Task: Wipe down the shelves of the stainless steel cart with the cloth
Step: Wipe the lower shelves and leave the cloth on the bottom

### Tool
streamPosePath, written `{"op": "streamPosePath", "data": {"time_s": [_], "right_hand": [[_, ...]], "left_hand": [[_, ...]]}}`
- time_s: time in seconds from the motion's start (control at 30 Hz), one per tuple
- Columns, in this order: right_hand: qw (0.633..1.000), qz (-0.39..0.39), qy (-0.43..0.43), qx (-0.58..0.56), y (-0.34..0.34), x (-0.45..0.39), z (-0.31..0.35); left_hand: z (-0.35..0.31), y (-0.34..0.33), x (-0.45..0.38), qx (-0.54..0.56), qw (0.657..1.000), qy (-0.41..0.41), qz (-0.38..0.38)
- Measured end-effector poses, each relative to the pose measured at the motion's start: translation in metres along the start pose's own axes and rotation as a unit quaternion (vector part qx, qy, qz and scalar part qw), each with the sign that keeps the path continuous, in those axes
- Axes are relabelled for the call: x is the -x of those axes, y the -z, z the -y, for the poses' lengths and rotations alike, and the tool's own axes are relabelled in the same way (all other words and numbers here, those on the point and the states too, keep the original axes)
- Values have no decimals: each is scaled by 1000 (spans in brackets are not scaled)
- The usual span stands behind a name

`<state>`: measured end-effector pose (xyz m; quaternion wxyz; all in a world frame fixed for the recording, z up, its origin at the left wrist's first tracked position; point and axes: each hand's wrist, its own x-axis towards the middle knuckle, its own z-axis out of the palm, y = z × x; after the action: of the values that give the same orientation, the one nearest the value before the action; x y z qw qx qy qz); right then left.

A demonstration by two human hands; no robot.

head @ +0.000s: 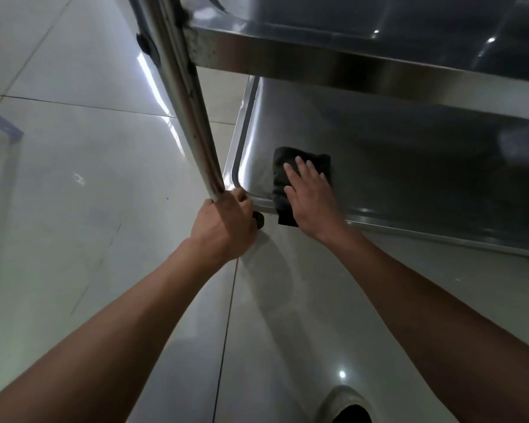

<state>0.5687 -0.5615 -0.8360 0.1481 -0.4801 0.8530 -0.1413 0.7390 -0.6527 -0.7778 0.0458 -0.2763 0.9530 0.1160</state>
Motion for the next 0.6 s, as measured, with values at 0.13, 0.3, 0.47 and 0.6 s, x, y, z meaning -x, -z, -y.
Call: {"op": "streamPosePath", "data": {"time_s": [0.13,0.3,0.47,0.6], "right_hand": [[999,16,-2,51,-9,-14,9],[996,36,14,77,-19,-46,25],[995,52,46,77,-23,-74,47],[992,42,66,98,-23,-67,40]], "left_hand": [[1,-5,-1,-12,1000,-8,-16],[5,-13,-1,15,999,3,-33],[9,-22,-2,23,999,5,-32],[9,-25,0,21,999,0,-36]]}}
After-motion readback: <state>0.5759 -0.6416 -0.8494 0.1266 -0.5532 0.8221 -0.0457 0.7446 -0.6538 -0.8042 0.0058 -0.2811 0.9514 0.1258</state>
